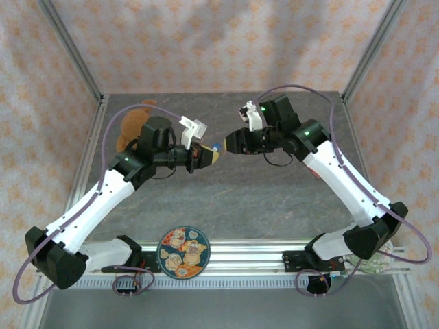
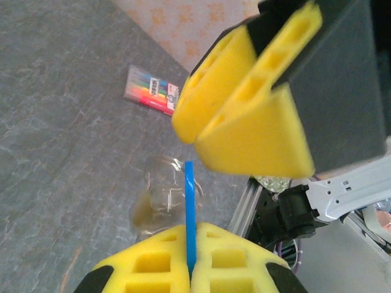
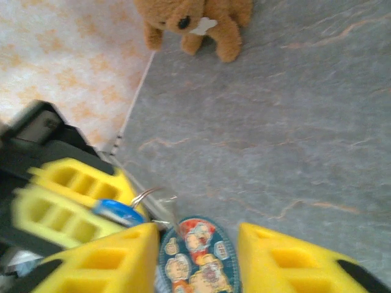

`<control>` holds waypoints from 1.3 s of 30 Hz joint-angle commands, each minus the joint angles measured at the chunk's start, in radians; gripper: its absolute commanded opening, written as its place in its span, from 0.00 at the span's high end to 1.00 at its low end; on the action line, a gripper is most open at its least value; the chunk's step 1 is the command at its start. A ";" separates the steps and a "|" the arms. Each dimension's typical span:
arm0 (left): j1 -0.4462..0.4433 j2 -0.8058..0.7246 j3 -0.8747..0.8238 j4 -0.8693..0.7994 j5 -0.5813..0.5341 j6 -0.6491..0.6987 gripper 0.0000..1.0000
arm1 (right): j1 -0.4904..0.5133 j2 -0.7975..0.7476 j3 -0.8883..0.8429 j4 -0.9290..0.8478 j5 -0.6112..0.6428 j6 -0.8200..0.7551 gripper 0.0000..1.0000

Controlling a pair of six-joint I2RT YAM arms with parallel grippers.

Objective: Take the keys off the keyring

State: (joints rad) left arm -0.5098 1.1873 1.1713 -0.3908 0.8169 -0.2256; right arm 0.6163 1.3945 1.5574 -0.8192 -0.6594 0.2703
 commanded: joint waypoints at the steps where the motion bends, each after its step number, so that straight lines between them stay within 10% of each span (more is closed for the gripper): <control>1: 0.003 0.050 0.104 -0.180 -0.053 0.040 1.00 | -0.015 -0.069 -0.065 0.119 0.100 0.008 0.52; 16: 0.005 0.256 0.367 -0.480 -0.058 0.019 1.00 | -0.061 -0.297 -0.597 0.700 0.485 -0.077 0.30; 19: 0.005 0.273 0.387 -0.477 -0.051 0.010 1.00 | -0.068 -0.267 -0.584 0.632 0.695 0.053 0.00; 30: 0.010 0.298 0.430 -0.467 0.040 -0.041 1.00 | -0.174 -0.312 -0.819 1.196 -0.024 0.140 0.09; 39: 0.010 0.266 0.417 -0.343 0.196 -0.134 1.00 | -0.156 -0.288 -0.867 1.632 -0.250 0.384 0.11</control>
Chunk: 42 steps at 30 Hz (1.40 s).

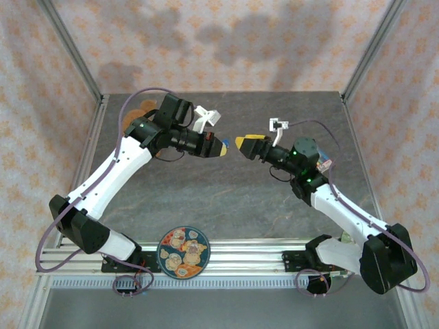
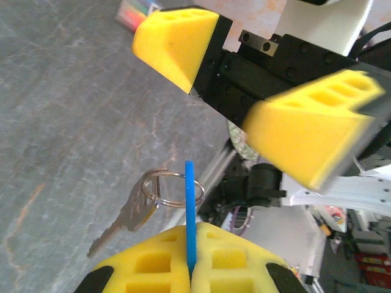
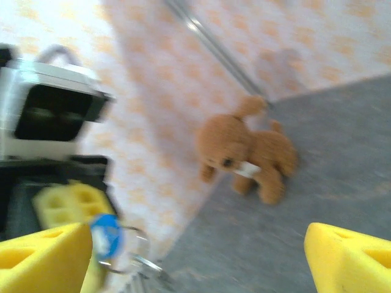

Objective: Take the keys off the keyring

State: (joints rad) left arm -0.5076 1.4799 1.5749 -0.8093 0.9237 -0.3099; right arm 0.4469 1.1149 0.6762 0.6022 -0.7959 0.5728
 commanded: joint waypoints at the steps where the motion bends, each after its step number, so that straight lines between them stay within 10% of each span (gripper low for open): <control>1: 0.006 -0.030 0.011 0.090 0.105 -0.061 1.00 | 0.023 -0.009 0.021 0.208 -0.114 0.078 0.10; 16: 0.005 -0.071 -0.020 0.263 0.205 -0.196 1.00 | 0.131 0.041 0.095 0.286 -0.178 0.077 0.10; 26: 0.028 -0.106 -0.054 0.344 0.185 -0.230 1.00 | 0.140 -0.006 0.079 0.284 -0.184 0.082 0.51; 42: 0.046 -0.162 -0.113 0.415 0.173 -0.264 1.00 | 0.139 -0.049 0.065 0.164 -0.067 0.033 0.84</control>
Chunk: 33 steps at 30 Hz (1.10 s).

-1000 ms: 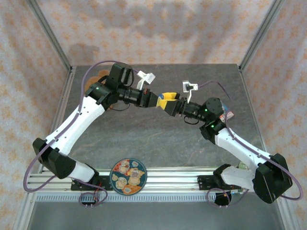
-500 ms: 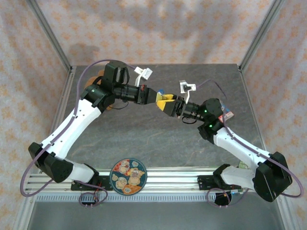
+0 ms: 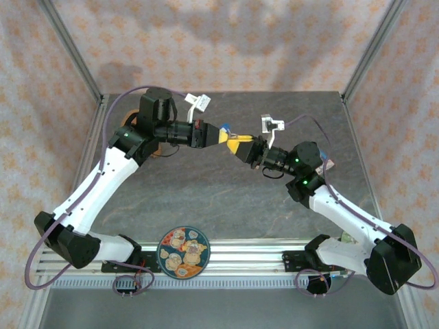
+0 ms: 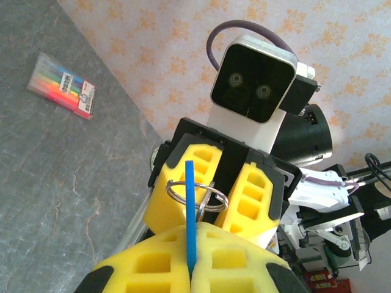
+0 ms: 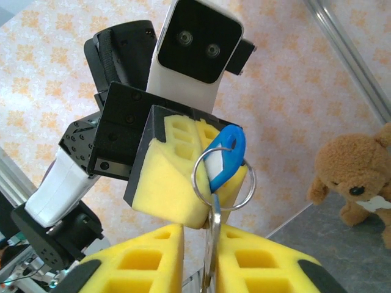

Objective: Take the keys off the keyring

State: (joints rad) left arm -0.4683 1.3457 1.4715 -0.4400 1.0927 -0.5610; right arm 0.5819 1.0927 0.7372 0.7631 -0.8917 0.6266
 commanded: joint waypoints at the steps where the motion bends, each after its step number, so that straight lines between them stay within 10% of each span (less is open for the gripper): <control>1: 0.007 -0.028 -0.011 0.046 0.005 -0.014 1.00 | 0.004 -0.029 0.004 -0.001 0.037 -0.020 0.87; 33: 0.039 -0.086 -0.091 0.168 0.016 -0.057 1.00 | 0.006 -0.054 0.071 -0.250 0.049 -0.073 1.00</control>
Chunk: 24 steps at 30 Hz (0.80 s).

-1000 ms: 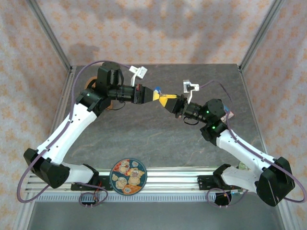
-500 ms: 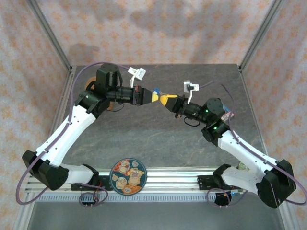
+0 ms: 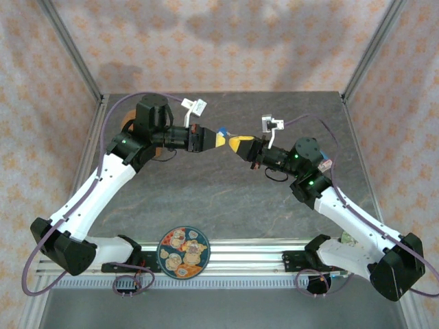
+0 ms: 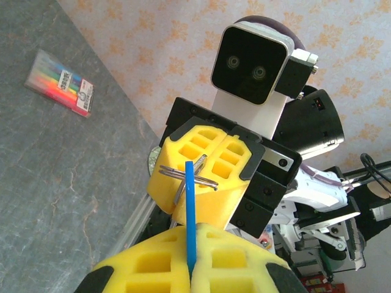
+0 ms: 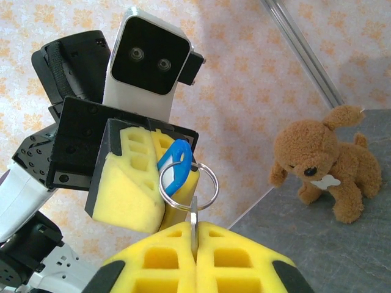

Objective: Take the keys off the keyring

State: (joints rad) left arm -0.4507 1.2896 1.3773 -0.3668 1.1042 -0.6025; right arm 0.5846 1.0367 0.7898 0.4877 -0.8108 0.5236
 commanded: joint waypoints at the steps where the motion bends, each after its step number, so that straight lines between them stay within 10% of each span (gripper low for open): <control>1: 0.021 -0.026 0.005 0.094 0.005 -0.017 1.00 | 0.002 0.013 0.021 0.043 -0.042 0.044 1.00; 11: 0.023 0.019 0.059 0.031 -0.007 -0.017 1.00 | 0.002 0.029 -0.036 0.195 0.080 0.087 0.25; 24: 0.022 0.045 0.083 0.088 0.019 -0.096 1.00 | -0.011 0.296 -0.017 0.762 0.038 0.371 0.10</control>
State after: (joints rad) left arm -0.4232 1.3323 1.4399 -0.3439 1.0920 -0.6571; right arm 0.5770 1.2869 0.7567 0.9997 -0.7364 0.7750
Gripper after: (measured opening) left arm 0.051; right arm 0.906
